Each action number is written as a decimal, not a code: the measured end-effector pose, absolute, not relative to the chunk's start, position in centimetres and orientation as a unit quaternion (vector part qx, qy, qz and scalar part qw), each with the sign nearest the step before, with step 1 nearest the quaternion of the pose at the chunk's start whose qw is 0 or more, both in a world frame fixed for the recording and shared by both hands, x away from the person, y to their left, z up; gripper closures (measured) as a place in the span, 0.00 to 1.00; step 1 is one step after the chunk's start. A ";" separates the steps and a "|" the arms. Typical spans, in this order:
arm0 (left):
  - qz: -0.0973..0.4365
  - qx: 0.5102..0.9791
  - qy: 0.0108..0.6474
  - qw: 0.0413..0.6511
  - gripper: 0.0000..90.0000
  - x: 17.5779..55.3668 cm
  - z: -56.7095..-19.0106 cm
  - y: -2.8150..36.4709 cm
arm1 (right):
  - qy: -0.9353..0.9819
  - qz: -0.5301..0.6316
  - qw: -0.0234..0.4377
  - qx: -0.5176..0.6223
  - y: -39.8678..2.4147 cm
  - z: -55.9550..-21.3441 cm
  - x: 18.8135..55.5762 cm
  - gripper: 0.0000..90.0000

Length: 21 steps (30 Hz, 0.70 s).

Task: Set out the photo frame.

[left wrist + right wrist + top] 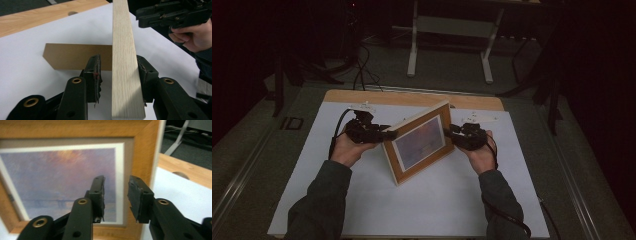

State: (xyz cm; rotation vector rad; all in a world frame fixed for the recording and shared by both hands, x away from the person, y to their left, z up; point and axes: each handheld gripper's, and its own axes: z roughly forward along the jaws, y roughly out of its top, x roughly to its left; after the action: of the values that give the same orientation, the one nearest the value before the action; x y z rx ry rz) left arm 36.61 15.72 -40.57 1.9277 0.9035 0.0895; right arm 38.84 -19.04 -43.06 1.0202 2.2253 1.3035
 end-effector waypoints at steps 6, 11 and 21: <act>0.061 0.769 0.394 0.500 0.58 35.0 -41.1 16.1 | 0.785 0.463 0.189 0.366 -19.7 -42.7 40.1 0.61; 0.086 0.759 0.407 0.500 0.55 33.5 -41.8 16.3 | 0.786 0.466 0.176 0.365 -19.9 -42.8 41.5 0.51; 0.107 0.773 0.400 0.481 0.70 32.3 -42.7 16.0 | 0.795 0.470 0.150 0.352 -19.0 -43.2 43.6 0.40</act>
State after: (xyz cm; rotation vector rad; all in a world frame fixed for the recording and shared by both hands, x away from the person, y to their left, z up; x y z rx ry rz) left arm 32.34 15.96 -42.67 1.8854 0.9753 0.2608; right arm 43.57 -18.98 -43.15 1.0120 2.2848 1.3492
